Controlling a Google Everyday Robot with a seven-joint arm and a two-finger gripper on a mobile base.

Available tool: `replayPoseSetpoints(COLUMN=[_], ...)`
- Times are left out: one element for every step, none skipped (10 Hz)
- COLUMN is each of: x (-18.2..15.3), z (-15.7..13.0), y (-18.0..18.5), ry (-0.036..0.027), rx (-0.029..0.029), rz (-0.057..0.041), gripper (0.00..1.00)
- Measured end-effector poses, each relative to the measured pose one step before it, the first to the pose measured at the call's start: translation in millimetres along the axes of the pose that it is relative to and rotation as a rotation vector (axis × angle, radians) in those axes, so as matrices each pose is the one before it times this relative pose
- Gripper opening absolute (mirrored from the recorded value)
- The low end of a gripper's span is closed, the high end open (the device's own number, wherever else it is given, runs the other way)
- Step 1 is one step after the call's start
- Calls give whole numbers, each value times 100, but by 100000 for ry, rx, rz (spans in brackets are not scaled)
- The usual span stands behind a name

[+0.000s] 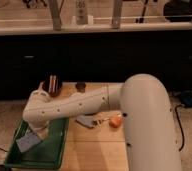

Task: Wipe tray with sponge

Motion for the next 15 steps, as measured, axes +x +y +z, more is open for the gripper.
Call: replayPoseSetpoints(x=[-32,-1,-109,-109,-87,30,54,67,84,-7,-25,22,83,15,97], z=[26,11,37,59,14,6,32,12,20,34,40,17,66,11,-20], y=[-17,-93,-78,-15,-11,-42,-27,-32,-1,-8,29,67,30,26,49], ry=[-289,-207,-380,-330,-313,-279,-459,-319,-312,-378,-433,-572,-583,-164,-169], rx=[-518,-270,-452,-498,-344,-267,-350,-410,-485,-314,-451,-650,-637,-241,-147], rz=[-967,-738,-924,-887,-771,-666,-628,-744,-740,-595,-674,-761,-1641,-653,211], gripper=[1,1,1,1,1,1,1,1,1,1,1,1,1,1,1])
